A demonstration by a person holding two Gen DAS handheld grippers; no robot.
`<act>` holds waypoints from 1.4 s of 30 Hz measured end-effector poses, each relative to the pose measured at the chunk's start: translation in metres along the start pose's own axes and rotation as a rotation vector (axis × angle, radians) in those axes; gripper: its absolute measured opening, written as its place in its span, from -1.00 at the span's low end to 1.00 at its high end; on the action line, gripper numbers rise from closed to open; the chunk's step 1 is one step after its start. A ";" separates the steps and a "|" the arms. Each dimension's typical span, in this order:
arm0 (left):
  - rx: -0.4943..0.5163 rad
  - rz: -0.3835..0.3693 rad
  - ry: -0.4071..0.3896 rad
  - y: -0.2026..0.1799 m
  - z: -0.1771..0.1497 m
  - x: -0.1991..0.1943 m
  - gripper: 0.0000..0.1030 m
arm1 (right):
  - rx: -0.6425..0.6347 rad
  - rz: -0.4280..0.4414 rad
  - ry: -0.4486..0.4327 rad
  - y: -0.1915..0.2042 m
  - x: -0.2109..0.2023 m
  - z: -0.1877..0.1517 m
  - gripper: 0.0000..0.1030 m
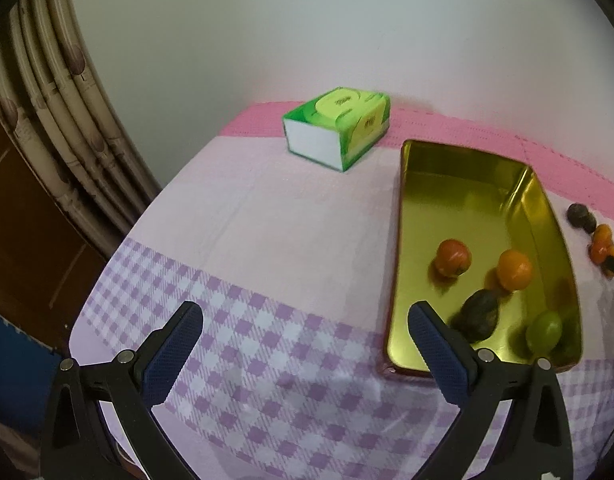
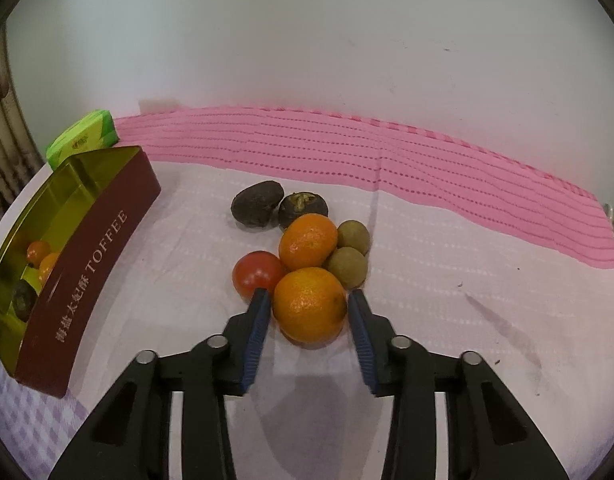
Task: Organize fruits
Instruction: 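Move the right tool to the fruit row and grasp the large tangerine, then grasp the small red tomato with the left tool while the right tool holds the tangerine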
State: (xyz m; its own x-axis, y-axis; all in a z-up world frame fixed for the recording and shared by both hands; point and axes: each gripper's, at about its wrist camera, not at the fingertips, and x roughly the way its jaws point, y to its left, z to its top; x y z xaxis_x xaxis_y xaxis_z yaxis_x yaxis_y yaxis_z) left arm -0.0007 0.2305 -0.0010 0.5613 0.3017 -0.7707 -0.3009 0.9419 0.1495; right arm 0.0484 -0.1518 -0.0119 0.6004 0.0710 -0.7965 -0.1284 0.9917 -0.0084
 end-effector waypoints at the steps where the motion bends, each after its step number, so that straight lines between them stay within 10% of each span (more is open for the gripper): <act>1: 0.000 -0.007 -0.001 -0.002 0.002 -0.002 0.98 | -0.001 0.004 -0.002 -0.001 -0.001 -0.001 -0.24; 21: 0.262 -0.297 -0.044 -0.178 0.027 -0.044 0.98 | 0.056 -0.055 -0.027 -0.076 -0.024 -0.026 -0.25; 42: 0.295 -0.359 0.094 -0.283 0.024 0.002 0.85 | 0.020 -0.067 -0.030 -0.096 -0.006 -0.027 -0.28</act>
State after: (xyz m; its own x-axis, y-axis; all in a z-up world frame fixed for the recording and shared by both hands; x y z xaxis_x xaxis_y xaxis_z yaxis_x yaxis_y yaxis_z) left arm 0.1042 -0.0319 -0.0297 0.5134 -0.0523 -0.8566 0.1390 0.9900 0.0229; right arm 0.0362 -0.2500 -0.0229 0.6308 0.0068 -0.7759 -0.0716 0.9962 -0.0495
